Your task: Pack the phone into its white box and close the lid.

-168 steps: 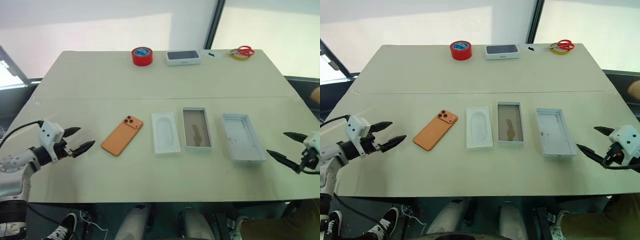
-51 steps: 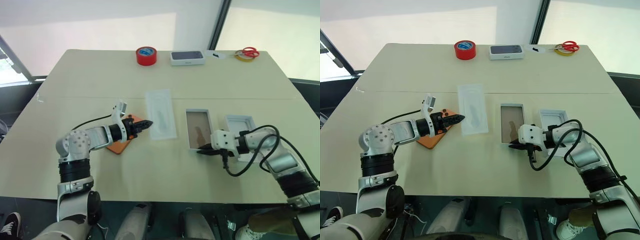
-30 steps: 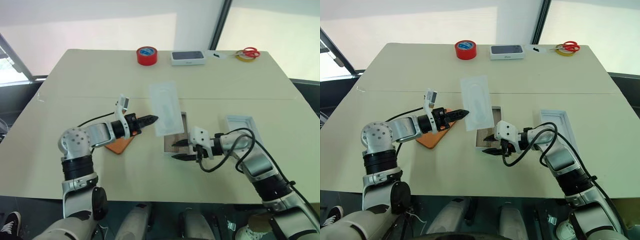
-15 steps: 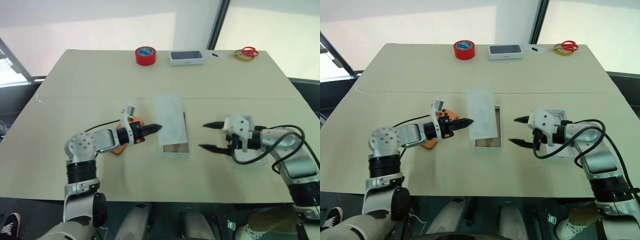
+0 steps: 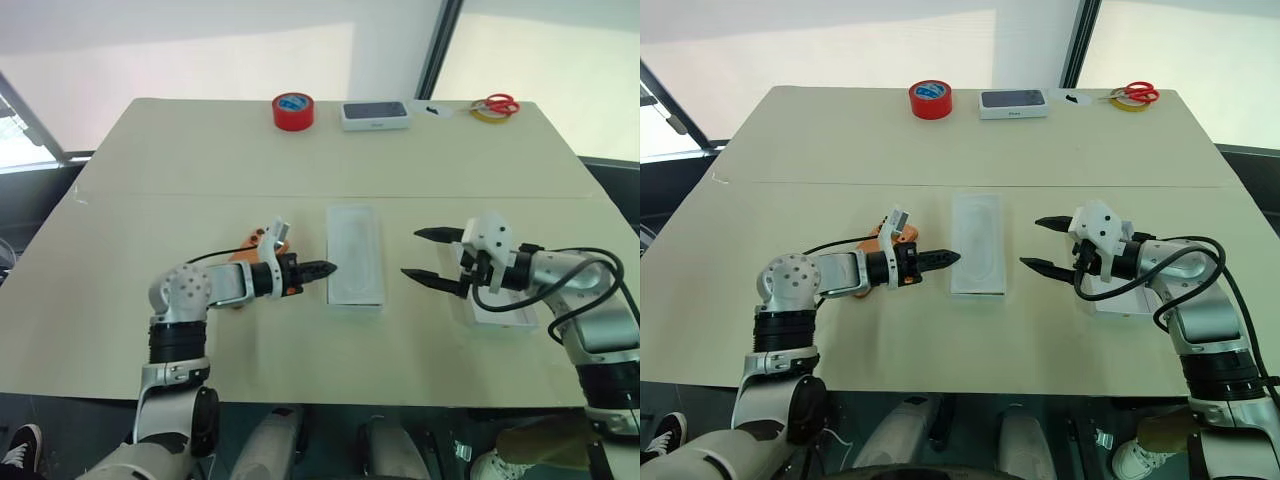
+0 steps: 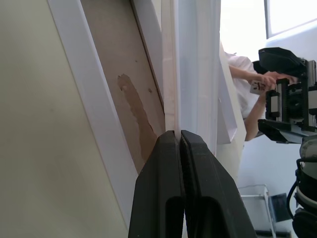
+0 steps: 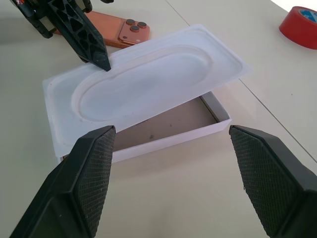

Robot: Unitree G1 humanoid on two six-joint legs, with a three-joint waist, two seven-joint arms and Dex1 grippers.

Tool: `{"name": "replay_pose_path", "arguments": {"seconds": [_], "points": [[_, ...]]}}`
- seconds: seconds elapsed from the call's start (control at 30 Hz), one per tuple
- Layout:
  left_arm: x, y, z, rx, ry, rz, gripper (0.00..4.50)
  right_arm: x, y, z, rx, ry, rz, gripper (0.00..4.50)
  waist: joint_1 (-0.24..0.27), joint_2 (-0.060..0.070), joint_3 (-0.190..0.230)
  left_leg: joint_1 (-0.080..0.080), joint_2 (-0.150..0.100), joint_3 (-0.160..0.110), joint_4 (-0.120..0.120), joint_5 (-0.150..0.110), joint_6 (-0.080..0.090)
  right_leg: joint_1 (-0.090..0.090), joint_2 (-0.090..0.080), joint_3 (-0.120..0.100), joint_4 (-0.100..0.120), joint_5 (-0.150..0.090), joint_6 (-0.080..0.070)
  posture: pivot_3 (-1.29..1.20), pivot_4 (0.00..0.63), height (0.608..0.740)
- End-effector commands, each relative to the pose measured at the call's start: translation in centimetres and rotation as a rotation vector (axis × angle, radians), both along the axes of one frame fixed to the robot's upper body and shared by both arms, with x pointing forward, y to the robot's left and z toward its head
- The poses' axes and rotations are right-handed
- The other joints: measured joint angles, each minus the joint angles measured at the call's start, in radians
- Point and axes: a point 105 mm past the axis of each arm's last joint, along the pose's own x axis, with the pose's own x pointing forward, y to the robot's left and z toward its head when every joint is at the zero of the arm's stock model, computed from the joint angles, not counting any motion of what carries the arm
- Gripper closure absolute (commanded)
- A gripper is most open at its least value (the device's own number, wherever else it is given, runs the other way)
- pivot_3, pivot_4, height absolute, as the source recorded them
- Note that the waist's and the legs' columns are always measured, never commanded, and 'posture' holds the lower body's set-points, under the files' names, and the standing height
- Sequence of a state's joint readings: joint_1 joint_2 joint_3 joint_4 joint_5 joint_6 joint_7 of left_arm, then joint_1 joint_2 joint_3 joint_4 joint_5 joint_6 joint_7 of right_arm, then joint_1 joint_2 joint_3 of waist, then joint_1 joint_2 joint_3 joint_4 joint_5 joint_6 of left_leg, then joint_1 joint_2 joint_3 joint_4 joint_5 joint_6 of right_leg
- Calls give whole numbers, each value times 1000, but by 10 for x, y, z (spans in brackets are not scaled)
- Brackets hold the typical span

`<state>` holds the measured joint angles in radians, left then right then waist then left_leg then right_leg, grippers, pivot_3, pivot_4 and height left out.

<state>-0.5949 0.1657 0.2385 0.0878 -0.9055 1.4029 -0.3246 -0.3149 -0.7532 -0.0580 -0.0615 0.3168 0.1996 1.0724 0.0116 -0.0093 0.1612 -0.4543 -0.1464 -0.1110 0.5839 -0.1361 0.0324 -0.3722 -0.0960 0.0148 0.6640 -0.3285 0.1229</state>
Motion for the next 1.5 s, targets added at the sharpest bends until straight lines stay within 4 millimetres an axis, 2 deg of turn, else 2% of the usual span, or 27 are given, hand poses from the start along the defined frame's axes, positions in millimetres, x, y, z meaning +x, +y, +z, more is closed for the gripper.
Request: {"name": "replay_pose_path", "arguments": {"seconds": [0.03,0.27,0.37,0.47,0.5,0.67,0.83,0.93,0.97,1.03,1.1,1.13,1.17,1.2,1.27,1.33,1.5], "points": [[3,-2,10,-11,-33,-13,4500,0,1,3,-2,-32,4,663,0,0,0,0,0,0,0,0,0,0,0,0,0,0,0,0,150,736],[7,-6,8,-11,-34,-28,4500,1,1,2,-8,-35,3,663,1,0,0,0,0,0,0,0,0,0,0,0,0,0,0,0,150,736],[9,-7,10,-21,-37,-31,3593,1,1,2,-9,-35,0,627,0,0,0,0,0,0,0,0,0,0,0,0,0,0,0,0,150,736],[9,-8,10,17,-75,-51,2105,1,0,2,-10,-33,-1,627,0,0,0,0,0,0,0,0,0,0,0,0,0,0,0,0,150,736],[10,-7,11,31,-88,-50,1729,1,0,2,-9,-34,-1,627,0,0,0,0,0,0,0,0,0,0,0,0,0,0,0,0,150,736],[9,2,16,43,-120,-51,1729,1,4,2,-3,-38,2,627,-1,0,0,0,0,0,0,0,0,0,0,0,0,0,0,0,150,736],[3,10,31,55,-257,-53,1729,4,23,9,60,-39,43,627,-5,0,0,0,0,0,-1,0,0,0,0,0,0,0,0,0,150,736],[14,27,48,122,-489,33,1695,12,46,13,106,-77,48,1406,-9,0,0,0,0,0,-1,0,-1,-1,0,0,0,0,0,0,150,736],[15,32,51,196,-597,36,1695,14,55,13,107,-94,55,1889,-10,0,0,0,0,0,-2,1,-1,-1,0,0,0,0,0,0,150,736],[11,40,48,243,-660,8,1695,17,73,5,69,-118,64,2918,-11,1,0,0,0,0,-4,1,-2,-2,0,0,0,0,0,0,150,736],[9,50,46,333,-774,-11,1695,23,82,-5,-6,-161,55,3985,-7,1,0,0,0,0,-5,2,-3,-3,0,1,0,0,-1,0,150,736],[6,55,43,386,-841,-36,1695,28,85,-10,-36,-168,43,4368,-6,1,0,0,0,0,-5,2,-2,-3,0,1,0,0,-1,0,150,736],[3,62,44,433,-947,-52,1695,32,87,-18,-92,-163,38,4451,-7,1,0,0,0,0,-6,1,-3,-3,0,1,0,0,-1,0,150,736],[-2,66,46,401,-997,-63,1695,34,88,-25,-142,-167,36,4451,-7,1,0,0,0,0,-6,2,-3,-3,0,1,0,0,-1,0,150,736],[-8,75,46,333,-969,-74,1695,36,89,-33,-198,-164,50,4451,2,1,0,0,0,1,-6,2,-3,-4,0,1,0,0,-1,0,150,736],[-8,84,46,347,-990,-53,1695,35,91,-36,-237,-169,80,4451,4,1,0,0,0,0,-6,2,-3,-3,0,1,0,0,-1,0,150,736],[-1,94,44,376,-994,-2,1695,11,92,-48,-333,-98,238,4451,-1,1,0,0,0,0,-7,1,-3,-4,0,1,0,0,-1,0,150,736]]}}
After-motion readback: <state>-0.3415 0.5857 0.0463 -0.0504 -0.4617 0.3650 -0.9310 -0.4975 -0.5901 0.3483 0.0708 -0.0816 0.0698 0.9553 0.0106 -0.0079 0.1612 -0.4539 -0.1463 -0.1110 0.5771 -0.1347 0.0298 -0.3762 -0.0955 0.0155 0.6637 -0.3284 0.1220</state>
